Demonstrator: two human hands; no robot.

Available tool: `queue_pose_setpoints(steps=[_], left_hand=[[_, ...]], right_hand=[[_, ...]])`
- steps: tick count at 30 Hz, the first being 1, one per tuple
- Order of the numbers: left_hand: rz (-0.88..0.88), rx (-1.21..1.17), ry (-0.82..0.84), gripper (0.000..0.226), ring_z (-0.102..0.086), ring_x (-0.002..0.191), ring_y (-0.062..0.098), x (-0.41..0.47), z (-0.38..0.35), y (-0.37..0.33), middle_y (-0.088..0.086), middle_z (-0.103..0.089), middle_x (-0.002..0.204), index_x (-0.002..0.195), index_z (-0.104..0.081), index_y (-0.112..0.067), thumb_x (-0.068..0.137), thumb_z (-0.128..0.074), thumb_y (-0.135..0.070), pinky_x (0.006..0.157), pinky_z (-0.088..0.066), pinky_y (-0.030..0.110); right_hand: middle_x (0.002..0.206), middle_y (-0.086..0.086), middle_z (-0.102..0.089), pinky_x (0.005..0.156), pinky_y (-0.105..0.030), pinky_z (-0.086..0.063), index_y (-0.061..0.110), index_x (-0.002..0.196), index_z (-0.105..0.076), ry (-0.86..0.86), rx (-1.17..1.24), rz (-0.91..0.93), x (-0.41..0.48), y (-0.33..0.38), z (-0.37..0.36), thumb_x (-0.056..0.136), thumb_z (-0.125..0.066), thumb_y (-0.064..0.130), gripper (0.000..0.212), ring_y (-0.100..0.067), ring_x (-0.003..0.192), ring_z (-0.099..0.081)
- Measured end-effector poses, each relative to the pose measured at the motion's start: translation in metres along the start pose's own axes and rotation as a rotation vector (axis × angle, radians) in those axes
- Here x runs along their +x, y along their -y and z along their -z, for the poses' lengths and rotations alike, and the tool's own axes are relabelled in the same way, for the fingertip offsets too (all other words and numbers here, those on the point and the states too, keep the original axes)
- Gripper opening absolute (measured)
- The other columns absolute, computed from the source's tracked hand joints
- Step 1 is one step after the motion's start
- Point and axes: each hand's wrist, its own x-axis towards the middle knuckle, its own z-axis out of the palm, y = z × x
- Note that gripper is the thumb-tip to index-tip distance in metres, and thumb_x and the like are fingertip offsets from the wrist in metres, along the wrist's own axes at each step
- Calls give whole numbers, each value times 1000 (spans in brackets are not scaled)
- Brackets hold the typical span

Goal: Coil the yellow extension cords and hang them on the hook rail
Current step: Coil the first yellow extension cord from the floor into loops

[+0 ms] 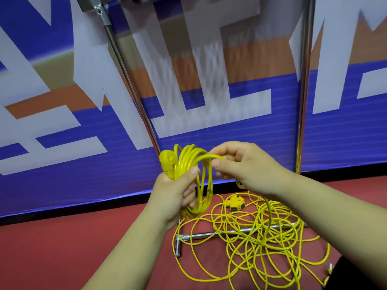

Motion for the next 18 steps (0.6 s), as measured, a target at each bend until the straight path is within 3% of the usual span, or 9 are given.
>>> queue_pose_setpoints(steps=[3, 7, 9, 12, 18], left_hand=[[-34, -93, -40, 24, -26, 31, 6, 1, 4, -14, -3, -26, 44, 83, -57, -3, 90, -69, -21, 37, -36, 23], [-48, -153, -73, 18, -25, 31, 4, -1, 7, -22, -5, -26, 44, 80, -60, -9, 89, -62, -24, 37, -35, 20], [-47, -240, -91, 17, -26, 30, 3, 1, 12, -27, -7, -26, 43, 81, -55, -12, 88, -57, -27, 36, -35, 20], [-37, -393, -147, 19, -27, 29, 2, 6, 26, -33, -10, -28, 42, 79, -60, -16, 90, -55, -31, 36, -34, 17], [-4, -347, -285, 24, -28, 31, 2, 10, 39, -18, -8, -29, 44, 81, -60, -14, 99, -53, -28, 36, -35, 17]], right_hand=[[66, 3, -64, 65, -15, -46, 12, 110, -61, 109, -99, -59, -3, -1, 21, 96, -62, 11, 14, -7, 64, -59], [77, 1, -71, 82, -30, -48, 18, 109, -60, 250, -282, -141, 0, -14, 35, 97, -62, 16, 12, -11, 78, -62], [77, 3, -69, 74, -27, -46, 19, 108, -62, 284, -394, -165, -1, -24, 39, 97, -62, 18, 10, -6, 73, -60], [74, 2, -66, 63, -26, -43, 22, 106, -65, 243, -440, -234, -2, -34, 47, 98, -60, 22, 9, -7, 63, -54], [62, 2, -56, 58, -31, -39, 18, 107, -65, 29, -211, -259, 1, -42, 49, 97, -61, 16, 11, -18, 60, -46]])
